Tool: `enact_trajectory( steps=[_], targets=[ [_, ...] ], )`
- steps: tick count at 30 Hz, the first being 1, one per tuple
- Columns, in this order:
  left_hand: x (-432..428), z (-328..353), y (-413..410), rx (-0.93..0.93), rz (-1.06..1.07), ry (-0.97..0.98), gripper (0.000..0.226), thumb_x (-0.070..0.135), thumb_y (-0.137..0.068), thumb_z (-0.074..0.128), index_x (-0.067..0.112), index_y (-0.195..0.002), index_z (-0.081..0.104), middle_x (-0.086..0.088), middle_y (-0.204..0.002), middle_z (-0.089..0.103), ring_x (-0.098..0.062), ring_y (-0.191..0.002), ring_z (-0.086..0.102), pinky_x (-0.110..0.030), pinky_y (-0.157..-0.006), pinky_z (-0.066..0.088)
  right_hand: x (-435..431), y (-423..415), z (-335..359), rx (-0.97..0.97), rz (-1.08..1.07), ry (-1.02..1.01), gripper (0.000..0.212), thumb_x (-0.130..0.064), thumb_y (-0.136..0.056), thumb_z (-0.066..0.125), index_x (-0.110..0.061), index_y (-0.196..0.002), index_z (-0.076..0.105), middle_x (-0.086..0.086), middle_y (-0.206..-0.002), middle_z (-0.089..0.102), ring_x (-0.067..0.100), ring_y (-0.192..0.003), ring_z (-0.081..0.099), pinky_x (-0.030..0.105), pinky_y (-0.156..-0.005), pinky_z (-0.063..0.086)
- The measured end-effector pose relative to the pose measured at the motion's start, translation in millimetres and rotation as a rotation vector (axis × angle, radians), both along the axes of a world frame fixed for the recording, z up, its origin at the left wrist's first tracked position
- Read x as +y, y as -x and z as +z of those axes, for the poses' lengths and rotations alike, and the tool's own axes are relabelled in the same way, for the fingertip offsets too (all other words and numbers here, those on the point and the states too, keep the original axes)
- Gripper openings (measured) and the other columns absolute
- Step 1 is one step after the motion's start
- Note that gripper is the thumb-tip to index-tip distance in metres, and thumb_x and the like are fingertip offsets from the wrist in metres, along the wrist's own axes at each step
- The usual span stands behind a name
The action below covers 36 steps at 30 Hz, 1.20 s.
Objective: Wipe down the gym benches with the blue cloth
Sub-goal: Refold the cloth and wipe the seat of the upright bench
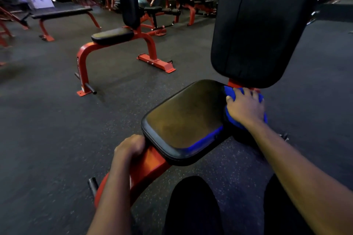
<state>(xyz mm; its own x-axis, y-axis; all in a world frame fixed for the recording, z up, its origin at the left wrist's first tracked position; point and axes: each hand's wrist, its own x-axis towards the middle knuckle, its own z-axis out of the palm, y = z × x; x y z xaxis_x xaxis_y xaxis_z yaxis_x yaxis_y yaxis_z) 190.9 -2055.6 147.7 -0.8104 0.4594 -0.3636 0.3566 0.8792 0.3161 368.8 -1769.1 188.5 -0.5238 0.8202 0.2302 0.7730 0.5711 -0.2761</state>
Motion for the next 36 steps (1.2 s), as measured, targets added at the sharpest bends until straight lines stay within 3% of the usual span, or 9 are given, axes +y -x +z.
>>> enact_trajectory(
  steps=[5,10,14,17,20,25,31,36],
  targets=[
    [-0.7,-3.7,0.8,0.016,0.012,0.000,0.042,0.033,-0.100,0.033,0.018,-0.121,0.066,-0.010,-0.134,0.060,-0.028,-0.119,0.058,-0.042,-0.101,0.046,27.3,26.3,20.2,-0.118,0.245,0.039,0.049,-0.043,-0.100,0.039,-0.020,-0.143,0.043,0.010,-0.147,0.045,0.033,-0.135,0.040,0.048,-0.110,0.033],
    [-4.6,-5.8,0.7,0.091,-0.020,0.049,0.052,0.043,-0.090,0.027,0.022,-0.118,0.065,-0.008,-0.132,0.061,-0.029,-0.117,0.058,-0.045,-0.099,0.047,18.2,-11.1,4.9,0.078,0.057,0.008,0.058,-0.060,-0.094,0.044,-0.022,-0.137,0.047,0.011,-0.143,0.046,0.033,-0.131,0.040,0.051,-0.104,0.035],
    [-4.2,-6.7,0.0,0.108,0.026,0.073,0.051,0.044,-0.091,0.027,0.020,-0.118,0.064,-0.010,-0.131,0.060,-0.030,-0.117,0.058,-0.044,-0.097,0.047,29.6,1.9,11.0,-0.011,0.094,0.019,0.047,-0.046,-0.100,0.040,-0.015,-0.133,0.053,0.021,-0.130,0.054,0.042,-0.120,0.050,0.047,-0.097,0.044],
    [-1.2,-2.3,-7.6,0.136,0.065,0.059,0.044,0.039,-0.096,0.031,0.022,-0.120,0.063,-0.009,-0.132,0.059,-0.030,-0.119,0.057,-0.042,-0.096,0.046,43.7,32.0,30.8,-0.087,0.112,0.078,0.045,-0.040,-0.102,0.037,-0.012,-0.133,0.054,0.024,-0.132,0.055,0.043,-0.121,0.052,0.044,-0.097,0.043],
    [0.3,-0.5,-16.0,0.164,0.130,0.057,0.042,0.038,-0.098,0.031,0.025,-0.122,0.062,-0.007,-0.135,0.057,-0.028,-0.122,0.055,-0.041,-0.095,0.043,52.2,43.2,34.5,-0.178,0.178,0.104,0.052,-0.046,-0.102,0.033,-0.013,-0.140,0.046,0.021,-0.140,0.050,0.041,-0.127,0.048,0.045,-0.101,0.039],
    [4.6,2.0,-23.8,0.210,0.213,0.058,0.042,0.036,-0.100,0.028,0.028,-0.124,0.062,-0.006,-0.135,0.058,-0.029,-0.123,0.053,-0.042,-0.095,0.041,45.5,20.4,12.4,-0.273,0.327,0.065,0.062,-0.054,-0.102,0.024,-0.027,-0.157,0.015,0.005,-0.164,0.014,0.029,-0.149,0.016,0.051,-0.118,0.015],
    [5.6,3.5,-27.8,0.223,0.251,0.061,0.043,0.037,-0.100,0.029,0.022,-0.124,0.061,-0.008,-0.135,0.058,-0.030,-0.121,0.055,-0.040,-0.094,0.042,53.8,92.8,29.0,-0.313,0.380,0.096,0.056,-0.047,-0.103,0.026,-0.021,-0.153,0.026,0.012,-0.159,0.027,0.037,-0.143,0.028,0.053,-0.113,0.028],
    [7.6,8.5,-36.4,0.222,0.277,0.069,0.046,0.039,-0.100,0.028,0.020,-0.124,0.061,-0.010,-0.134,0.058,-0.029,-0.121,0.055,-0.040,-0.092,0.042,62.6,106.1,26.6,-0.329,0.467,0.124,0.060,-0.054,-0.102,0.027,-0.028,-0.155,0.022,0.007,-0.161,0.023,0.034,-0.146,0.024,0.055,-0.115,0.024]
  ],
)
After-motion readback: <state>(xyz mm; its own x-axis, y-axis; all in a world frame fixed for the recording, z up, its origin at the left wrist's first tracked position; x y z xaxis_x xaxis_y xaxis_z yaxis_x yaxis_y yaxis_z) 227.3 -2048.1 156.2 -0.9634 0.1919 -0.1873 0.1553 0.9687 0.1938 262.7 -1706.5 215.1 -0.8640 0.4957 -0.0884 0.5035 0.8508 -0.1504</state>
